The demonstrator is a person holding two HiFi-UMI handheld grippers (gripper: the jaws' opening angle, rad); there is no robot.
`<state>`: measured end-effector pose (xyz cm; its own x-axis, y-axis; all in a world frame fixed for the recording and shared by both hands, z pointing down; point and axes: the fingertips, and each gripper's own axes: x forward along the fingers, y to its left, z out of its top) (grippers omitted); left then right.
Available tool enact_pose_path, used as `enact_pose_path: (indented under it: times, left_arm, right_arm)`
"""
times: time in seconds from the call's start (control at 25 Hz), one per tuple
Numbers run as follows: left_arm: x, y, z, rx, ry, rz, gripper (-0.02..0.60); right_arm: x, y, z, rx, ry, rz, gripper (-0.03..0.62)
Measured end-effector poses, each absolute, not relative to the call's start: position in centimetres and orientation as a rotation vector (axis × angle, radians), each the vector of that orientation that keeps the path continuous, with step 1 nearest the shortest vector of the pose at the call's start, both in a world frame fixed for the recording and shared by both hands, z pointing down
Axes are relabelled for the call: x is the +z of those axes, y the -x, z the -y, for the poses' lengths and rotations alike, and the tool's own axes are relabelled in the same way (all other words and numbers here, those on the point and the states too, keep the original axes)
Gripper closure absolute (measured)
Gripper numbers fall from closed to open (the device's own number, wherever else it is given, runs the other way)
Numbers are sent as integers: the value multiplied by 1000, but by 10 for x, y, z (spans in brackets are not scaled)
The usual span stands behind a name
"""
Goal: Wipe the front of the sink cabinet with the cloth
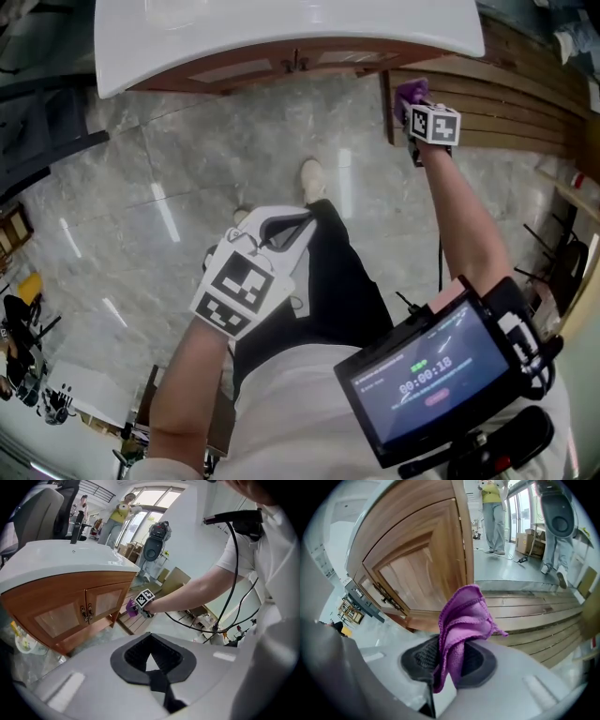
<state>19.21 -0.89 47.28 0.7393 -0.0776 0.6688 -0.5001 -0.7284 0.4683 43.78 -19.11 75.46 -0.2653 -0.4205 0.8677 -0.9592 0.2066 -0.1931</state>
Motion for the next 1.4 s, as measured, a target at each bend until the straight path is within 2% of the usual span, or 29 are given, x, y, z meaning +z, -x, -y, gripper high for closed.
enact_pose_path:
  times: [0.68, 0.88, 1.4]
  left_arm:
    - [496, -211, 40, 836, -2237, 452, 575]
    - [478, -199, 27, 813, -2230, 474, 575]
    - [501, -169, 32, 780, -2187, 554, 575]
  right_arm:
    - [791, -405, 247, 999, -1207, 1853, 513]
    - [777, -365, 239, 992, -1164, 1888, 513]
    - [808, -283, 244, 959, -994, 1943, 513]
